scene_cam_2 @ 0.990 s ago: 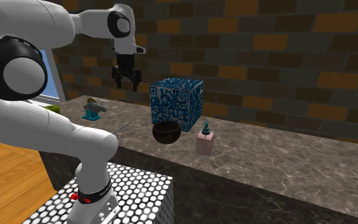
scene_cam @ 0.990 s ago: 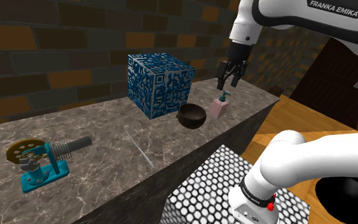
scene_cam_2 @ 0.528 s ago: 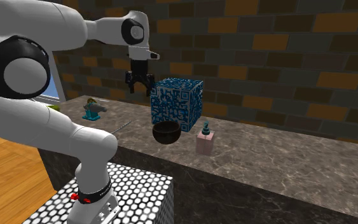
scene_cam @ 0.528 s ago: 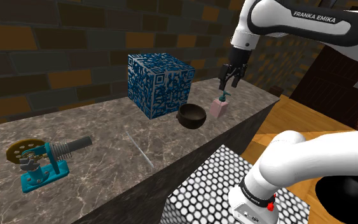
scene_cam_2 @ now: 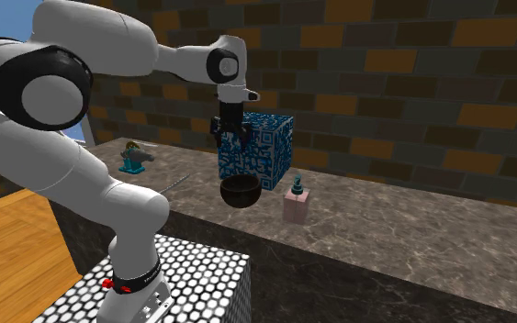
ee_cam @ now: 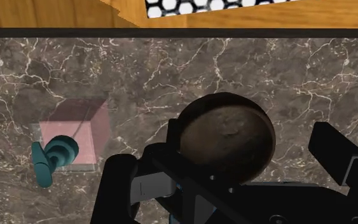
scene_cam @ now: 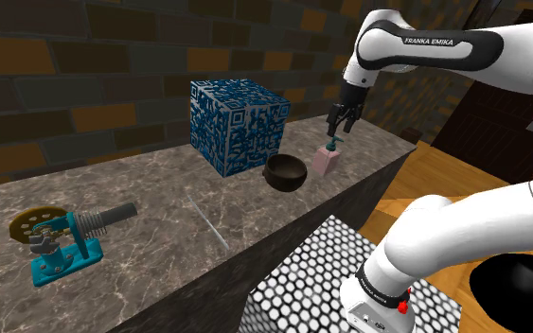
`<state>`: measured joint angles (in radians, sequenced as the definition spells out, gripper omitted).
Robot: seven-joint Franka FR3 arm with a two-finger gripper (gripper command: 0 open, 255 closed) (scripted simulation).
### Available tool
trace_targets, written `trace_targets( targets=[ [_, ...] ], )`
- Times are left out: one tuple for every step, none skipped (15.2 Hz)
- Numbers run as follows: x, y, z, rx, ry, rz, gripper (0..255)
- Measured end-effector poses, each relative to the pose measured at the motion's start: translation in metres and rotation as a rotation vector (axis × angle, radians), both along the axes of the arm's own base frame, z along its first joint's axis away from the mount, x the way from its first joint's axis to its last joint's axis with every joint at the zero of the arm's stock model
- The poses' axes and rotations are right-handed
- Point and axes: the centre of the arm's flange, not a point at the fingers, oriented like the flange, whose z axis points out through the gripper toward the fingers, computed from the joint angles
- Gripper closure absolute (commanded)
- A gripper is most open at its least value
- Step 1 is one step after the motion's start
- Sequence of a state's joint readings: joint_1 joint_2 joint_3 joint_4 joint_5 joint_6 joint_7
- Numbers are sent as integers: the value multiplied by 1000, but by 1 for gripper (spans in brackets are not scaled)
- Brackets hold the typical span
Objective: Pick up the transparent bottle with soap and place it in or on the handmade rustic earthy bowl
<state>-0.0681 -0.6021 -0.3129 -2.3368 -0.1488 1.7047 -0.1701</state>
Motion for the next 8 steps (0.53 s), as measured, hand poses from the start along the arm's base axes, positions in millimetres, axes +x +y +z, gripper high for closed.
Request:
trace_targets(
  targets=[
    [3,-14,-5,0,-2,0,0],
    [6,-24,-13,0,-5,1,0],
    [7,-35,-19,0,-7,2,0],
    [13,-46,-21,0,-11,3,0],
    [17,-57,-29,0,-12,4,0],
    [21,-71,-35,-1,-15,4,0],
    [26,-81,-38,-1,-18,5,0],
    [28,-91,-43,-1,-20,6,0]
  ],
)
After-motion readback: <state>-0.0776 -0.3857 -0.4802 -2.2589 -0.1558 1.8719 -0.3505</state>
